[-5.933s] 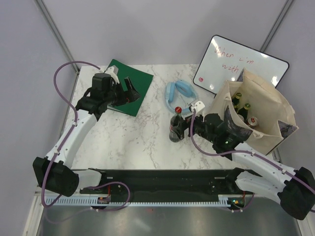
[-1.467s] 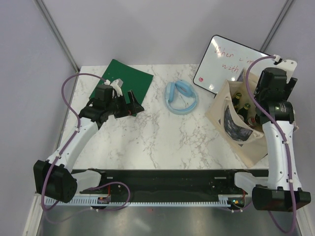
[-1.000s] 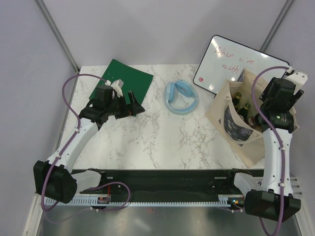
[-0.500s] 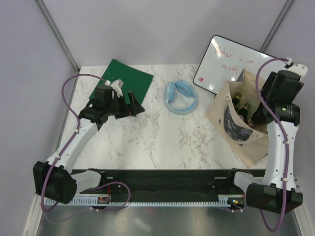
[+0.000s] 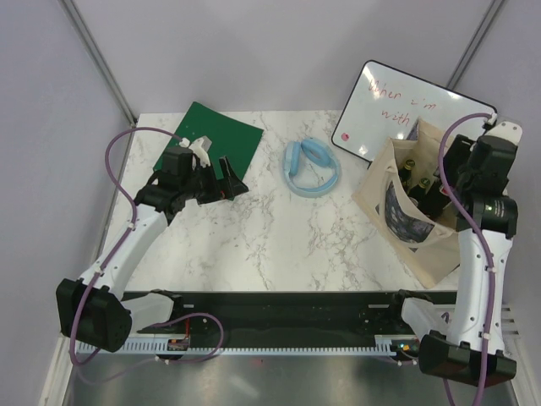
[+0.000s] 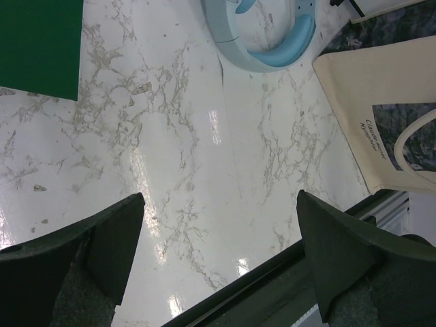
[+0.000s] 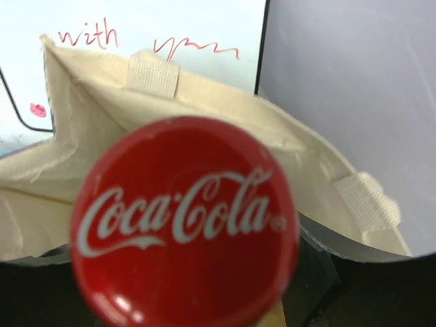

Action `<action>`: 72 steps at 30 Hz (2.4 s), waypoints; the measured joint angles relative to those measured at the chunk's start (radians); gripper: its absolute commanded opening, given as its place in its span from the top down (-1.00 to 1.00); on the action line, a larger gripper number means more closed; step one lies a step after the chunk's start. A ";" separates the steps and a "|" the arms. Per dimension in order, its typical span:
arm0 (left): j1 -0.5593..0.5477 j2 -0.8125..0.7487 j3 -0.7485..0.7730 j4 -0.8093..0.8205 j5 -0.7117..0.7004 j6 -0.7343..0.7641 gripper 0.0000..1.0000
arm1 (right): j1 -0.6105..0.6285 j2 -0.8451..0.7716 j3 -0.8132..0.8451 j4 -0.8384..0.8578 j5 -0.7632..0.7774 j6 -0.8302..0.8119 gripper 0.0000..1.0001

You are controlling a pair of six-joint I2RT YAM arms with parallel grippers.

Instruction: Place the beverage into the canvas bag

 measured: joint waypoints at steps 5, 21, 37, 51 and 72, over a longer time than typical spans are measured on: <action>0.000 -0.008 0.000 0.000 0.000 0.000 -1.00 | 0.000 -0.081 -0.103 0.069 -0.020 0.008 1.00; 0.000 -0.014 0.000 0.000 0.003 0.000 -1.00 | 0.000 0.018 0.012 -0.009 0.119 -0.016 1.00; 0.000 -0.026 0.000 0.007 0.028 0.000 -1.00 | -0.001 -0.099 -0.178 0.002 0.198 -0.001 1.00; 0.000 -0.026 0.000 0.007 0.029 0.000 -1.00 | -0.001 -0.132 -0.397 0.206 0.195 0.020 0.64; 0.000 -0.026 0.000 0.007 0.029 0.000 -1.00 | -0.013 -0.113 -0.562 0.250 0.189 0.097 -0.07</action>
